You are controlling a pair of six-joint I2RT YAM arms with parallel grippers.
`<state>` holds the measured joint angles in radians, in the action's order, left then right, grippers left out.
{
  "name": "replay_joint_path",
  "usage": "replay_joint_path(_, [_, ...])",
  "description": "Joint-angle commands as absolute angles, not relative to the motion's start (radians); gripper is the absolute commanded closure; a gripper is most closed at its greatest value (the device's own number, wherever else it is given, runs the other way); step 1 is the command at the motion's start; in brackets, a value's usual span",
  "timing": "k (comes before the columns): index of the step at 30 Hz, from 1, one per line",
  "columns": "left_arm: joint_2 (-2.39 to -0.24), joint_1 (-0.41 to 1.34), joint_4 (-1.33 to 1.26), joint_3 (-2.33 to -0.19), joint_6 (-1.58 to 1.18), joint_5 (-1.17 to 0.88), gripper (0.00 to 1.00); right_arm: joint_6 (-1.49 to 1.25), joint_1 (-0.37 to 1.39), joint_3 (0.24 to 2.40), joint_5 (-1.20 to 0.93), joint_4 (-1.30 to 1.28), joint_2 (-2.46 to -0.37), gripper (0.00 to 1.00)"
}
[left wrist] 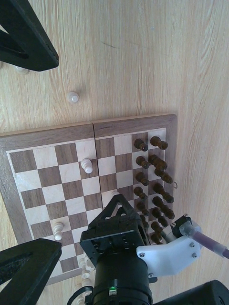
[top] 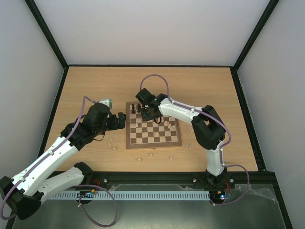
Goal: Set up the chess pieces on the board
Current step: Pick up the chess piece from the chessboard.
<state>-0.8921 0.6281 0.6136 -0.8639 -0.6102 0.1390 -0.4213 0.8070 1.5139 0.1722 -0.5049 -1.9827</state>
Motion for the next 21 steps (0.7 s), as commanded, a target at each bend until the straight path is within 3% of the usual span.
replay_joint_path(1, [-0.892, 0.629, 0.607, -0.853, -0.604, 0.140, 0.01, -0.405, 0.812, 1.541, 0.185, -0.561, -2.010, 0.77])
replay_joint_path(21, [-0.879, 0.630, 0.621, -0.870, -0.592, 0.155, 0.01, -0.397, 0.812, 1.503, 0.180, -0.555, -1.985, 0.92])
